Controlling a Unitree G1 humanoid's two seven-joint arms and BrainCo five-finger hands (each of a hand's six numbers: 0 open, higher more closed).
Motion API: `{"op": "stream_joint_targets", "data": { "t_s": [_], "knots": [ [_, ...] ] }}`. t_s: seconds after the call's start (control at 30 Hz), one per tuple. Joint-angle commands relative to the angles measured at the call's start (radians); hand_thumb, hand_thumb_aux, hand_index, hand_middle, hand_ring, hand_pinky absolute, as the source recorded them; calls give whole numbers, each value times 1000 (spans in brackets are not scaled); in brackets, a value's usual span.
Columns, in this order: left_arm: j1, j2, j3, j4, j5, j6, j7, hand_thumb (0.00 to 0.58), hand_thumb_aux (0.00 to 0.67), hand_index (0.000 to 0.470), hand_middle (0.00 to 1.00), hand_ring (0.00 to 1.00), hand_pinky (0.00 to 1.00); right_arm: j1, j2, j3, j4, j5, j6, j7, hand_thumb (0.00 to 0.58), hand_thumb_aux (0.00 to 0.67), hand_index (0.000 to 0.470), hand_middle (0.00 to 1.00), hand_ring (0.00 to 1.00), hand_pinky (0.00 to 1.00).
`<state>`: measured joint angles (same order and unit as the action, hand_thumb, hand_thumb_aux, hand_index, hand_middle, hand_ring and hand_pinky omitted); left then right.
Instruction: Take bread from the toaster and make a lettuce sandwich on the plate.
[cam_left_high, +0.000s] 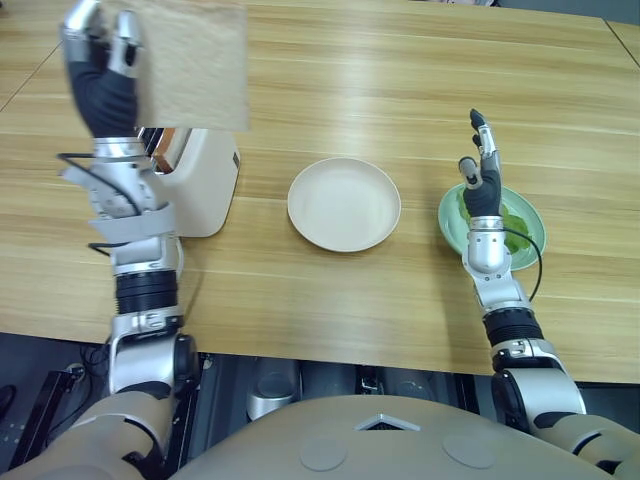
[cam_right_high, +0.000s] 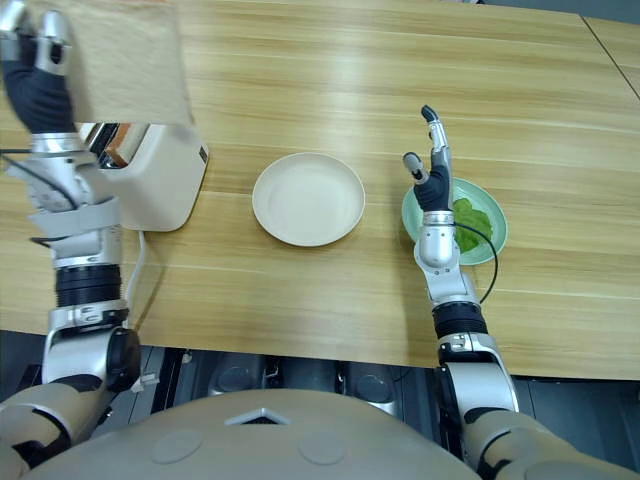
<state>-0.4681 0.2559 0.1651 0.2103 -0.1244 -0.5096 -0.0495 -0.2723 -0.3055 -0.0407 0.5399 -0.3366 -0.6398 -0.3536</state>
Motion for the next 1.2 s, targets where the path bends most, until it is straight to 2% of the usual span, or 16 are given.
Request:
{"op": "stream_joint_targets", "data": {
  "t_s": [0.03,0.3,0.5,0.83,1.03,1.1,1.13,1.17,1.2],
  "knots": [
    [-29,-71,-73,161,25,-2,-52,580,670,460,1000,1000,1000,26,-61,-23,-7,-63,54,-44,0,0,0,0,0,0],
    [-172,-204,-125,629,74,-50,-80,580,670,460,1000,1000,1000,95,-196,-13,2,-195,202,-134,0,0,0,0,0,0],
    [-259,-251,-129,912,122,-58,-24,580,670,460,1000,1000,1000,133,-261,53,65,-328,318,-201,0,0,0,0,0,0],
    [-276,-314,-163,1034,199,-22,33,580,670,460,1000,1000,1000,143,-322,188,214,-451,447,-267,0,0,0,0,0,0],
    [-266,-323,-217,1042,281,-11,103,580,670,460,1000,1000,1000,112,-306,251,289,-454,474,-278,0,0,0,0,0,0],
    [-266,-320,-236,1047,308,1,130,580,670,460,1000,1000,1000,100,-301,269,316,-453,476,-286,108,66,45,0,0,0],
    [-265,-317,-246,1049,322,4,145,578,633,435,1000,1000,1000,96,-299,276,323,-453,476,-288,140,87,60,0,0,0],
    [-265,-313,-257,1049,337,7,158,578,633,435,1000,1000,1000,93,-297,283,330,-453,476,-290,140,87,60,0,0,0],
    [-265,-310,-267,1049,350,7,174,565,562,386,988,988,988,89,-297,291,338,-452,475,-292,190,121,83,0,0,0]
  ]
}}
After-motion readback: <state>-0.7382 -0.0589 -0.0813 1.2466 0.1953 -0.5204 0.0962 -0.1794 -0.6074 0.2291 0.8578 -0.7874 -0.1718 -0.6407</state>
